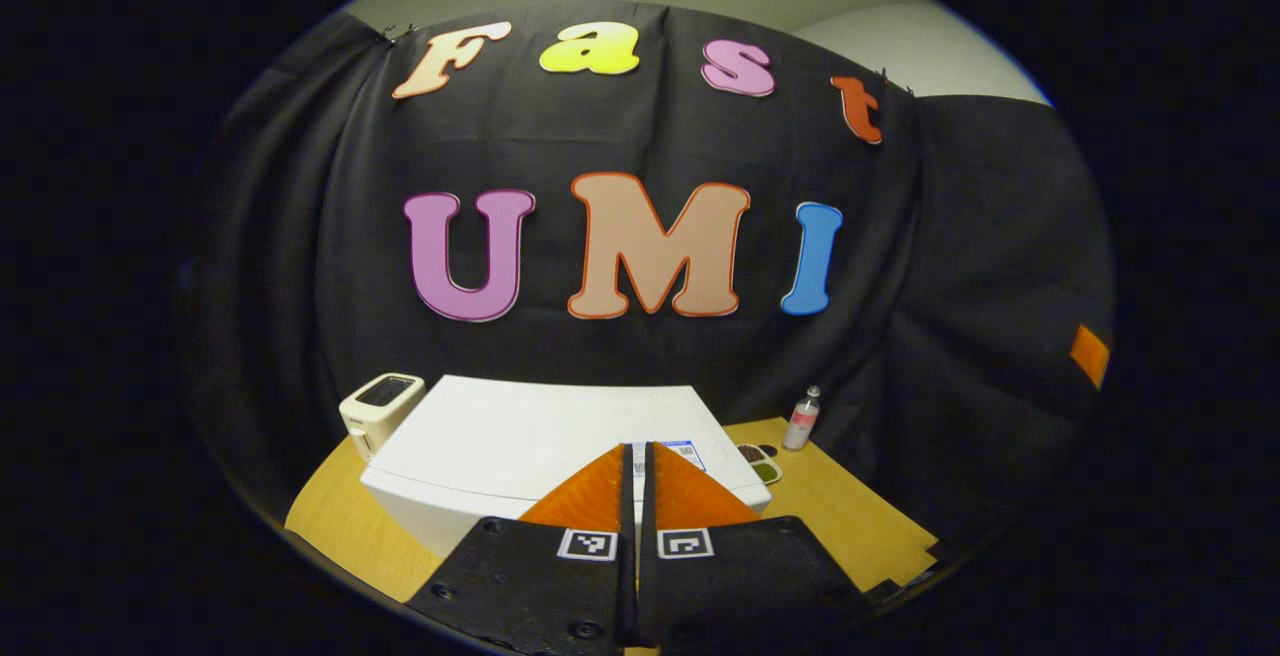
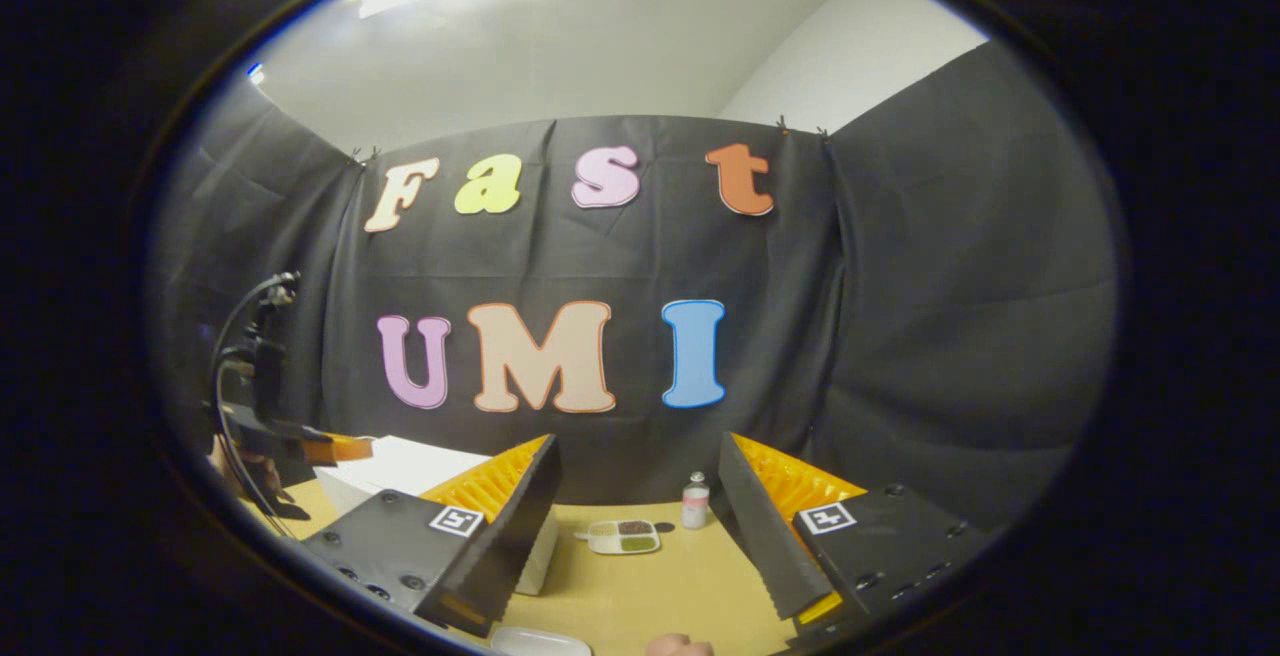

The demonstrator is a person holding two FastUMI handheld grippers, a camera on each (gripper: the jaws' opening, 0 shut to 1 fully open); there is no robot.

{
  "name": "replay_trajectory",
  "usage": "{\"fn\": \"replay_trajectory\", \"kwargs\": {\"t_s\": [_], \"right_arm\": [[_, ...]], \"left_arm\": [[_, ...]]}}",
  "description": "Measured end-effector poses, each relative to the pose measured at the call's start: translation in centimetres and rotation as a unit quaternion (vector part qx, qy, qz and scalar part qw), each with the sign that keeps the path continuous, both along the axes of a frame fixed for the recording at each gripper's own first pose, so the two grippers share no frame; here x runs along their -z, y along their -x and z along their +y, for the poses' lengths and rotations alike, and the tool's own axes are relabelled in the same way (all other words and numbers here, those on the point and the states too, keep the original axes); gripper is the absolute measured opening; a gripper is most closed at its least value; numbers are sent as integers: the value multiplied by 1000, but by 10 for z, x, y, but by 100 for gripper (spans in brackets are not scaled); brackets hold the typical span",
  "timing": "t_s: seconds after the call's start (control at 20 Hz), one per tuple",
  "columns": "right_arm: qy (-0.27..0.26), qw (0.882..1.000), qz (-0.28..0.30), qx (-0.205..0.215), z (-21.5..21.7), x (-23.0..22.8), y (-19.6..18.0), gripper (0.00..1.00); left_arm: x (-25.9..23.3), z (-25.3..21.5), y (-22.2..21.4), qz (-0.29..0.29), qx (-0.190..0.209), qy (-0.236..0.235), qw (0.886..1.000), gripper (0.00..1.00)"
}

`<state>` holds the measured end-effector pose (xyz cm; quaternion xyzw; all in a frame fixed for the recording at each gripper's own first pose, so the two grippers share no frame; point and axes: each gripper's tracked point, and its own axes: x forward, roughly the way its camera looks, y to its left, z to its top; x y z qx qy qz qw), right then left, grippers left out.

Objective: Open the microwave oven with the left hand, put the food in, and close the microwave oven.

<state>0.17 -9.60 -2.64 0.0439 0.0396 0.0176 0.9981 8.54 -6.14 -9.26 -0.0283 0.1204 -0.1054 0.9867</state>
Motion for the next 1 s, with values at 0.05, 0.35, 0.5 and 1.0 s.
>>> {"fn": "replay_trajectory", "kwargs": {"t_s": [0.05,0.35,0.5,1.0], "right_arm": [[0,1000,-1,-2,1,0,-2,96],[-4,1000,-4,-22,17,-2,-9,96],[-4,1000,-6,-31,24,-5,-9,98],[-9,999,-3,-38,31,-7,-6,96]], "left_arm": [[-21,6,5,-22,-7,7,1000,0],[-113,24,28,-131,-52,3,990,91],[-107,24,40,-125,-51,-18,991,95],[-130,22,84,-161,-62,-37,984,95]]}}
